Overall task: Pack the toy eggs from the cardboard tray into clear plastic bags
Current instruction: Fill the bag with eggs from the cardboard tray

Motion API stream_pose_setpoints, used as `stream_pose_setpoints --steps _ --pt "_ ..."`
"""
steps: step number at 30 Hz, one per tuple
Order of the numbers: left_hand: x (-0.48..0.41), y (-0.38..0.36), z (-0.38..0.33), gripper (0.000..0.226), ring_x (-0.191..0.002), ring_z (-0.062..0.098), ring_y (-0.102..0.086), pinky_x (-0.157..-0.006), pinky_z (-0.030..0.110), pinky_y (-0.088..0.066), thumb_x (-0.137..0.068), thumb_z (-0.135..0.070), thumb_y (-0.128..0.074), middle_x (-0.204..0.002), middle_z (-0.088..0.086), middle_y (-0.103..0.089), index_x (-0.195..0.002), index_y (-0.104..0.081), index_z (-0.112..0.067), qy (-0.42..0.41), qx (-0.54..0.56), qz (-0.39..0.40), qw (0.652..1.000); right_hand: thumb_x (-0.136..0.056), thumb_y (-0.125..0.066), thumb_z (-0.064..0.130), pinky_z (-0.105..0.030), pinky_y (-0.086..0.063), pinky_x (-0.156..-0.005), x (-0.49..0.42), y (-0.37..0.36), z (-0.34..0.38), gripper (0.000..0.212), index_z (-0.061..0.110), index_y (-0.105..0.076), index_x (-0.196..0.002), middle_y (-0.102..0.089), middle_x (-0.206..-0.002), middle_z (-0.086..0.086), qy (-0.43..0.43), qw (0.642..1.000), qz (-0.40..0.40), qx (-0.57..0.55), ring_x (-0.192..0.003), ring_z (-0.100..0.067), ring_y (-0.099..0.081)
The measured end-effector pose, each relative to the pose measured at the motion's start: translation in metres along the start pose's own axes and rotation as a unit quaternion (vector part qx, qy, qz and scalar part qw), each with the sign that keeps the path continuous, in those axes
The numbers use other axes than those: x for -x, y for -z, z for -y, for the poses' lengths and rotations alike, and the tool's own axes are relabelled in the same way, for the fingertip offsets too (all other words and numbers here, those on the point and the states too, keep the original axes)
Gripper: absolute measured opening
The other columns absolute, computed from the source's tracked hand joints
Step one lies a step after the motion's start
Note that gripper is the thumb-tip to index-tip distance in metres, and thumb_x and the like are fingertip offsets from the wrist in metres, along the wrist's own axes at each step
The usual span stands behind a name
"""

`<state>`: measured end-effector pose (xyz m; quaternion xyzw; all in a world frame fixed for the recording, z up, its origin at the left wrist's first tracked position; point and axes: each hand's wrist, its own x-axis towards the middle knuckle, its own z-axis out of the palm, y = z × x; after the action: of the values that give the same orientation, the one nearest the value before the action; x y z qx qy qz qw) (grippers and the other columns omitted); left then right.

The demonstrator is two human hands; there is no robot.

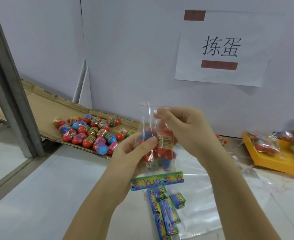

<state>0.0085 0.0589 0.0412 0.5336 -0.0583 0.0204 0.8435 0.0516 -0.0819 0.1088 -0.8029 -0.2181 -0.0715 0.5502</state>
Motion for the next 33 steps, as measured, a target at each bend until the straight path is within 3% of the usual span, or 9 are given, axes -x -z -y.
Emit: stream_pose_setpoints --steps 3,5,7,10,17,24,27,30,33 --pt "-0.003 -0.002 0.002 0.032 -0.074 0.019 -0.074 -0.059 0.027 -0.058 -0.059 -0.030 -0.078 -0.089 0.008 -0.076 -0.090 -0.078 -0.022 -0.038 0.019 -0.043 0.998 -0.067 -0.065 0.068 -0.021 -0.053 -0.064 0.000 0.007 -0.003 0.061 0.027 -0.065 -0.113 -0.070 -0.088 0.005 -0.025 0.994 0.097 -0.035 -0.067 -0.004 -0.066" --pt "-0.004 -0.002 0.002 0.022 -0.063 0.012 -0.071 -0.054 0.023 -0.056 -0.059 -0.027 -0.076 -0.077 0.001 -0.076 -0.080 -0.079 -0.028 -0.064 0.035 -0.065 0.995 -0.056 -0.076 0.061 -0.029 -0.056 -0.081 -0.001 0.011 -0.007 0.078 0.030 -0.057 -0.125 -0.068 -0.105 0.004 -0.049 0.985 0.166 -0.024 -0.086 -0.009 -0.070" --pt "-0.005 -0.003 0.002 0.023 -0.063 0.012 -0.072 -0.053 0.023 -0.056 -0.056 -0.025 -0.076 -0.077 0.000 -0.076 -0.079 -0.079 -0.028 -0.078 0.044 -0.071 0.993 -0.054 -0.083 0.046 -0.039 -0.055 -0.090 0.000 0.011 -0.009 0.064 0.026 -0.066 -0.113 -0.072 -0.102 -0.002 -0.040 0.982 0.183 -0.026 -0.091 -0.021 -0.070" --pt "-0.005 -0.003 0.004 0.029 -0.071 0.016 -0.074 -0.056 0.025 -0.057 -0.052 -0.028 -0.078 -0.084 0.004 -0.077 -0.081 -0.079 -0.026 -0.083 0.055 -0.074 0.992 -0.056 -0.081 0.040 -0.040 -0.056 -0.089 -0.001 0.007 -0.009 0.042 0.021 -0.074 -0.094 -0.075 -0.091 -0.004 -0.019 0.986 0.155 -0.066 -0.085 -0.023 -0.072" --pt "-0.007 -0.002 0.000 0.028 -0.085 0.022 -0.074 -0.078 0.043 -0.061 -0.072 -0.040 -0.063 -0.094 0.008 -0.076 -0.085 -0.080 -0.022 -0.072 0.072 -0.072 0.992 -0.063 -0.074 0.045 -0.043 -0.055 -0.090 -0.004 -0.002 -0.016 0.037 0.023 -0.076 -0.094 -0.076 -0.091 -0.004 -0.011 0.989 0.101 -0.108 -0.088 -0.022 -0.072" --pt "-0.006 -0.006 0.004 0.025 -0.082 0.020 -0.072 -0.085 0.048 -0.056 -0.072 -0.037 -0.063 -0.087 0.006 -0.076 -0.083 -0.080 -0.021 -0.090 0.056 -0.121 0.987 -0.077 -0.062 0.046 -0.023 -0.045 -0.051 -0.003 -0.020 -0.016 0.028 0.020 -0.074 -0.078 -0.066 -0.060 -0.006 0.070 0.994 -0.008 -0.081 -0.051 -0.011 -0.054" --pt "-0.005 -0.007 0.003 0.043 -0.093 0.034 -0.069 -0.091 0.058 -0.049 -0.068 -0.046 -0.067 -0.099 0.012 -0.075 -0.100 -0.076 -0.018 -0.098 0.017 -0.142 0.985 -0.084 -0.055 0.047 -0.029 -0.045 -0.052 -0.003 -0.022 -0.020 0.033 0.021 -0.072 -0.074 -0.061 -0.052 0.003 0.089 0.995 -0.029 -0.023 -0.048 -0.012 -0.053" --pt "-0.005 -0.009 0.005 0.034 -0.090 0.028 -0.072 -0.074 0.041 -0.060 -0.074 -0.038 -0.067 -0.098 0.010 -0.075 -0.101 -0.076 -0.019 -0.127 0.016 -0.144 0.981 -0.087 -0.053 0.049 -0.044 -0.052 -0.058 -0.003 -0.026 -0.023 0.044 0.011 -0.073 -0.081 -0.067 -0.064 -0.011 0.099 0.995 -0.024 0.013 -0.060 -0.033 -0.060" --pt "-0.005 -0.008 0.006 0.024 -0.081 0.020 -0.073 -0.063 0.031 -0.060 -0.077 -0.033 -0.064 -0.092 0.006 -0.076 -0.093 -0.078 -0.023 -0.136 0.040 -0.160 0.977 -0.076 -0.059 0.054 -0.033 -0.055 -0.061 -0.002 -0.026 -0.022 0.032 0.027 -0.073 -0.085 -0.071 -0.071 0.003 0.087 0.996 0.002 -0.036 -0.062 -0.016 -0.065"
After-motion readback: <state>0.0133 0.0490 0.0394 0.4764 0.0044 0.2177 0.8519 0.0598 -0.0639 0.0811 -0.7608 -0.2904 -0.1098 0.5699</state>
